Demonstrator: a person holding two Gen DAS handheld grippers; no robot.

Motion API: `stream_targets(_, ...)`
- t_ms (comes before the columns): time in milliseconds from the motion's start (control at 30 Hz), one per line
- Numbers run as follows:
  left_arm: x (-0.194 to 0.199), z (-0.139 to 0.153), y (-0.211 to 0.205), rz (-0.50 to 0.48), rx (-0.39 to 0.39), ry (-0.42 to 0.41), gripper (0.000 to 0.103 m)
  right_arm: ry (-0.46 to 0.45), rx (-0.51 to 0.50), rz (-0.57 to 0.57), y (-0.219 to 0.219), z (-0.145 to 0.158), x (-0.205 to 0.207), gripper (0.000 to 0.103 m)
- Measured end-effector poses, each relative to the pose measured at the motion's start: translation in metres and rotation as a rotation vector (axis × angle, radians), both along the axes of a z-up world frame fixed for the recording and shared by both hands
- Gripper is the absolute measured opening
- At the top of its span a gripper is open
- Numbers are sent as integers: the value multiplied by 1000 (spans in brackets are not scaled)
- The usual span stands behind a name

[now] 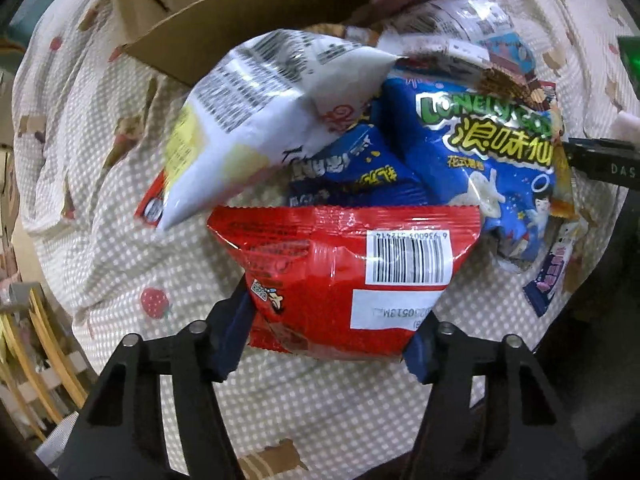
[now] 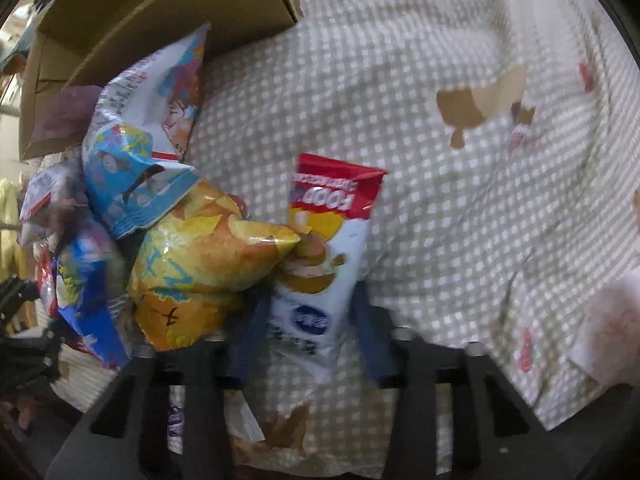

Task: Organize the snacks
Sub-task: 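Carry the red bag and FOOD bar into the cardboard box with both tools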

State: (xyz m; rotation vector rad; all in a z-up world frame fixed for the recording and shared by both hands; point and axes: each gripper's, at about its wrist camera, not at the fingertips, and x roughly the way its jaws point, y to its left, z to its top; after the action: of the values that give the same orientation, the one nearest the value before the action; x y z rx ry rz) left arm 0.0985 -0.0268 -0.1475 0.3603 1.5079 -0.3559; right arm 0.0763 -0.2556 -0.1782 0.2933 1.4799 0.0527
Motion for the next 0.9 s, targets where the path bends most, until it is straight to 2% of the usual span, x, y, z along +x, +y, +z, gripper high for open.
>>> stream_targets(67,-3,5,6,30,-2,8,52,-23,10,-6,0,6,-5,32)
stream_targets(167,-10,20,11,77,-7,-24,51,-68,13,-19,-8,25,-14,28)
stream_targets(300,-20,40,12,97,-25,-80,49,-140,10,-38,-25,58,-21,15)
stream_targets(367,-24,46,12,121,-48,-90,48,-172,22,-48,-33,68,-25,2)
stream_targets(467,-27,52,10,120,-45,-116,47,-181,40,-44,-36,71,-28,2)
stream_targets(533,-28,51,12,132,-37,-120,47,-141,57,-64,-50,70,-31,1)
stream_targets(667,-32,49,28,172,-51,-132,47,-34,80,-158,-70,48,-23,8)
stream_targets(800,-31,49,30,187,-61,-146,47,-11,62,-125,-64,41,-15,12)
stream_targets(833,-29,48,30,194,-67,-145,47,-10,57,-120,-59,39,-12,19)
stream_targets(900,-29,50,28,200,-76,-143,47,2,30,-103,-47,37,-3,42)
